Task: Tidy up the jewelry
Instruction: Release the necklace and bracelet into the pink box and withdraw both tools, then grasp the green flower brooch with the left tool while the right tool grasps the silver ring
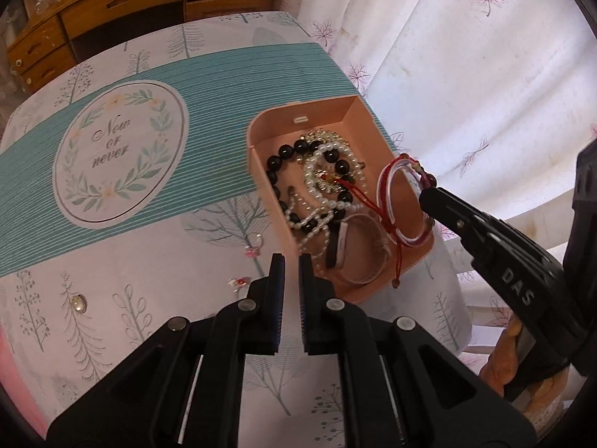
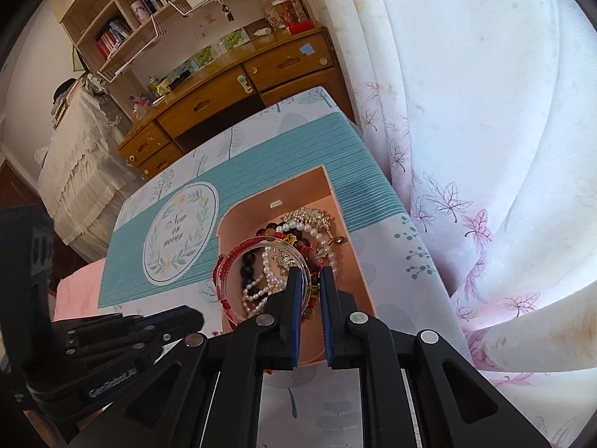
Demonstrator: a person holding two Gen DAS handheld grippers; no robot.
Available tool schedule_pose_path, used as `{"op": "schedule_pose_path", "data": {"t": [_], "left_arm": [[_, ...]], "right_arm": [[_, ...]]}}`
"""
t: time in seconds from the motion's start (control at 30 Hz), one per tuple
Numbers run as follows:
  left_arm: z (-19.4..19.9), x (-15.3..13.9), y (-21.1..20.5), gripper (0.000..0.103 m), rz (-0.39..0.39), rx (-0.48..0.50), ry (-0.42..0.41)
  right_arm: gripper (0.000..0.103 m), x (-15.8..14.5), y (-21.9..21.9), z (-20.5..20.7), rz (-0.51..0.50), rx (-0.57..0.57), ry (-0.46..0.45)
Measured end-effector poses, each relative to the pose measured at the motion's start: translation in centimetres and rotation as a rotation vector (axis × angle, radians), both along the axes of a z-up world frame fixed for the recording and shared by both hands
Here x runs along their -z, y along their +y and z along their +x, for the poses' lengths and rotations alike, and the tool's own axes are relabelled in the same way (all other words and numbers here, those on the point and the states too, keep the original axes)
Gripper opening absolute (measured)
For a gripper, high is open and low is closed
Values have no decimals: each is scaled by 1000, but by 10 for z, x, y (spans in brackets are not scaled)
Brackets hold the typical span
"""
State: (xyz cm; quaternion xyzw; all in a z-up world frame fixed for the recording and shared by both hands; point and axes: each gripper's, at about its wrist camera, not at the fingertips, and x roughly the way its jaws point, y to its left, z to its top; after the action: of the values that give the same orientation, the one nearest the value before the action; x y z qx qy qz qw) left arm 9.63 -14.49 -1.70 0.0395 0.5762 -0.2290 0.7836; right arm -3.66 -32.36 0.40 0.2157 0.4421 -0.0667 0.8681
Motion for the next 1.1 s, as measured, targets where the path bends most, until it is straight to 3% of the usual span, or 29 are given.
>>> {"op": "schedule_pose_path", "data": {"t": [0.37,0.6,0.77,0.87,0.93,0.97,1.1], "left_arm": [[-12,3,86,5,-2,-181,-47],[-16,8,150,5,24,-347,-89],[-25,14,181,5,25,-413,-74],[-32,20,186,5,40,-412,-44],[-37,26,184,5,47,-378,-15],[-41,29,181,5,49,-347,-1],[-56,35,166,5,38,-260,5]], "right_arm": [[11,50,10,23,16,-17,112],[12,36,29,16,-22,-63,54],[12,17,61,9,-27,-173,4],[14,9,84,7,-25,-259,-6],[33,7,102,5,-32,-322,-15],[35,6,111,4,-43,-347,-28],[36,8,143,0,-97,-443,-44]]}}
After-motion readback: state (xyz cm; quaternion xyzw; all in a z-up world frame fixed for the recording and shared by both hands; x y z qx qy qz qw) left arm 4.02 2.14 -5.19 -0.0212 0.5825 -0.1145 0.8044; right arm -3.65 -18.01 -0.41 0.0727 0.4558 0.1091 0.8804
